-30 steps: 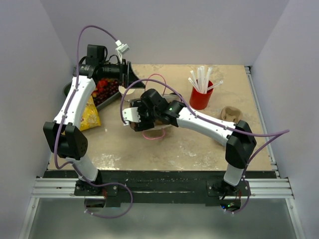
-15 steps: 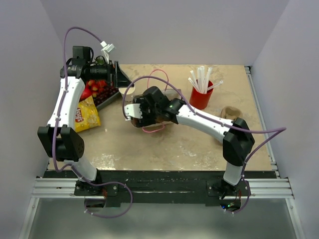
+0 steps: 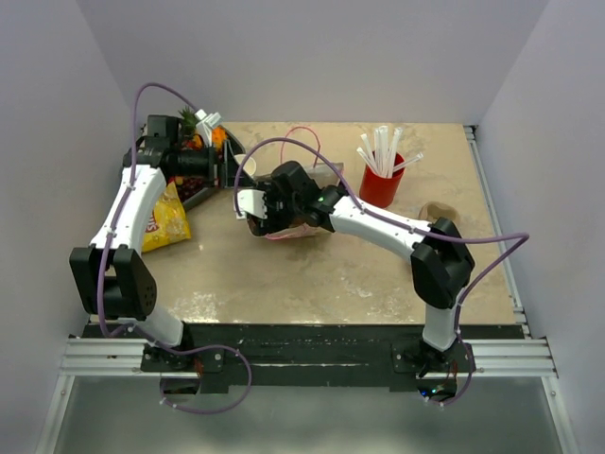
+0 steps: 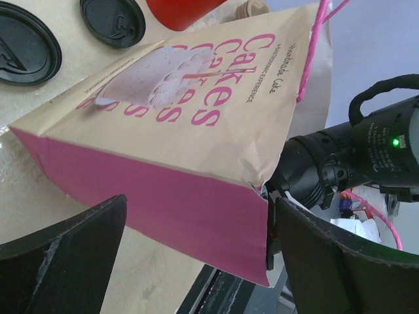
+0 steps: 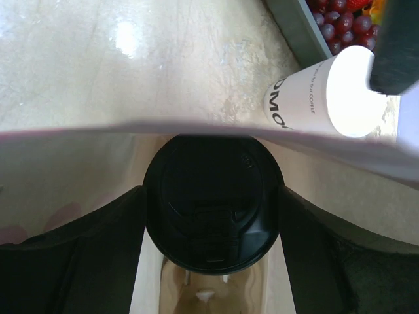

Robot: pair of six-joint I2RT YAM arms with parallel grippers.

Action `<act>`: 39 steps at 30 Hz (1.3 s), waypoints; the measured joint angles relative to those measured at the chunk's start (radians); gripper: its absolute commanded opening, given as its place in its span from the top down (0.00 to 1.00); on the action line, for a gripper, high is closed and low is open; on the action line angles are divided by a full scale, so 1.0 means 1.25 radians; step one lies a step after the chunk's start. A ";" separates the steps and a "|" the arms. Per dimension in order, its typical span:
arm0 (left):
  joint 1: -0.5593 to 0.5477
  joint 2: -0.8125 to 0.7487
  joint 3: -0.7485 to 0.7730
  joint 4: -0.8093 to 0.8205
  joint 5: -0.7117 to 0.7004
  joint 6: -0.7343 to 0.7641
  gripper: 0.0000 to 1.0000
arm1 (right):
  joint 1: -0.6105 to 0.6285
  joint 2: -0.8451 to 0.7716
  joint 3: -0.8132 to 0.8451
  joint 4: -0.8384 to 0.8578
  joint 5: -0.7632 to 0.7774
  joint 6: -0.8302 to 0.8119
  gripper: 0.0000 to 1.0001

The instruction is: Pack the takeout coffee

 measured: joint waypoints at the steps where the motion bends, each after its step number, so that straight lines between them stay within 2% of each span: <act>1: -0.001 0.000 -0.004 0.001 -0.004 0.000 0.01 | -0.002 0.002 0.000 0.004 -0.001 0.001 1.00; 16: -0.017 -0.016 -0.007 0.022 -0.064 0.007 0.05 | -0.016 0.032 0.027 0.004 -0.016 0.016 1.00; 28: -0.062 -0.121 -0.006 0.002 -0.215 0.030 0.11 | -0.016 -0.021 -0.026 -0.003 0.012 0.031 1.00; 34: -0.070 -0.143 0.009 -0.008 -0.208 0.044 0.15 | -0.023 -0.060 -0.083 0.026 0.028 0.071 1.00; 39: -0.076 -0.145 -0.003 -0.001 -0.191 0.045 0.14 | -0.023 -0.072 -0.108 0.043 0.033 0.079 0.90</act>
